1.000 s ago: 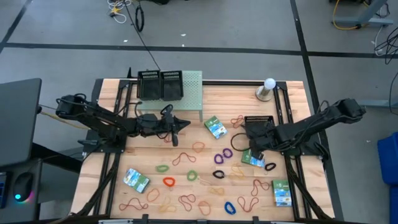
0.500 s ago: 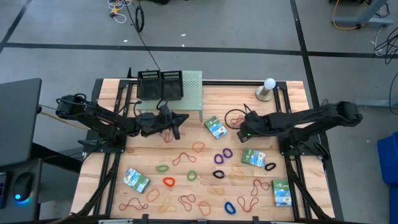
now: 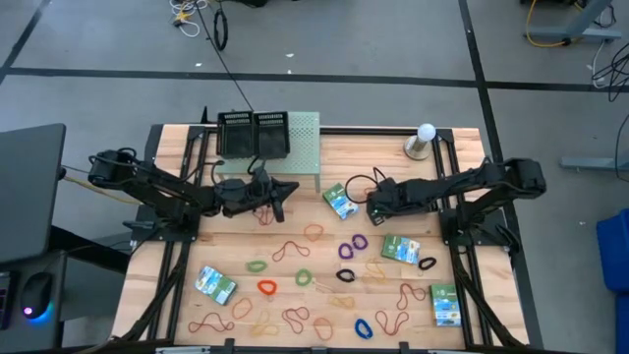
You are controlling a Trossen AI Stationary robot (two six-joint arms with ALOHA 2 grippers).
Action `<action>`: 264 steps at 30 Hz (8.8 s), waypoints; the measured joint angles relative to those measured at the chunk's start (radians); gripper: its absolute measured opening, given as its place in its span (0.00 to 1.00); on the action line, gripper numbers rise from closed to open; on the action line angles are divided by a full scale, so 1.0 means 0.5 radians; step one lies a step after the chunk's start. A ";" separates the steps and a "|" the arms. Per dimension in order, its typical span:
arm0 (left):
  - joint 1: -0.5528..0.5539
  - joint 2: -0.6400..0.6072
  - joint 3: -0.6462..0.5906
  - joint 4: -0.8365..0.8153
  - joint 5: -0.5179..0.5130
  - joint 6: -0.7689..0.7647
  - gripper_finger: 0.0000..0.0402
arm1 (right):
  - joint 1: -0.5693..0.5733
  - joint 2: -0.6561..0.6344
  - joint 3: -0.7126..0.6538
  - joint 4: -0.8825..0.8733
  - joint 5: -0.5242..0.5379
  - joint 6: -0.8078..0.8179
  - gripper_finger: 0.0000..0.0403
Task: Pick & Place Office Desk Supplies
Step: Put the black bin on the shelf
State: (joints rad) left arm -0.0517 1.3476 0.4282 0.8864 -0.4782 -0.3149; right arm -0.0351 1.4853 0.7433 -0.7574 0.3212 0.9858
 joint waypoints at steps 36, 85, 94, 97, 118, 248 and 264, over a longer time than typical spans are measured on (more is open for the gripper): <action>0.000 0.000 -0.001 0.000 0.001 0.000 0.03 | 0.942 0.692 1.082 0.583 0.292 -1.482 0.03; 0.026 -0.001 0.009 0.069 0.135 -0.181 0.03 | 0.866 -0.425 -0.103 1.439 0.726 -1.505 0.06; -0.057 0.155 0.324 0.085 1.015 -0.314 0.02 | 0.789 -0.745 -0.338 1.529 0.767 -1.576 0.01; -0.175 0.290 0.545 -0.182 1.025 -0.411 0.06 | 0.792 -0.753 -0.375 1.540 0.767 -1.577 0.02; -0.633 1.167 1.987 -2.820 0.184 -0.397 0.44 | 0.791 -0.752 -0.423 1.536 0.769 -1.577 0.03; 0.467 0.577 2.057 -3.196 0.082 1.078 0.20 | 0.791 -0.751 -0.423 1.545 0.785 -1.584 0.03; 0.470 0.573 2.057 -3.199 -0.091 1.118 0.24 | 0.791 -0.751 -0.423 1.545 0.784 -1.584 0.03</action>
State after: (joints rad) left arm 0.1833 1.6341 1.4567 -0.7132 -0.5237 0.2440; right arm 0.3603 1.1097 0.5316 0.0149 0.7132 0.1938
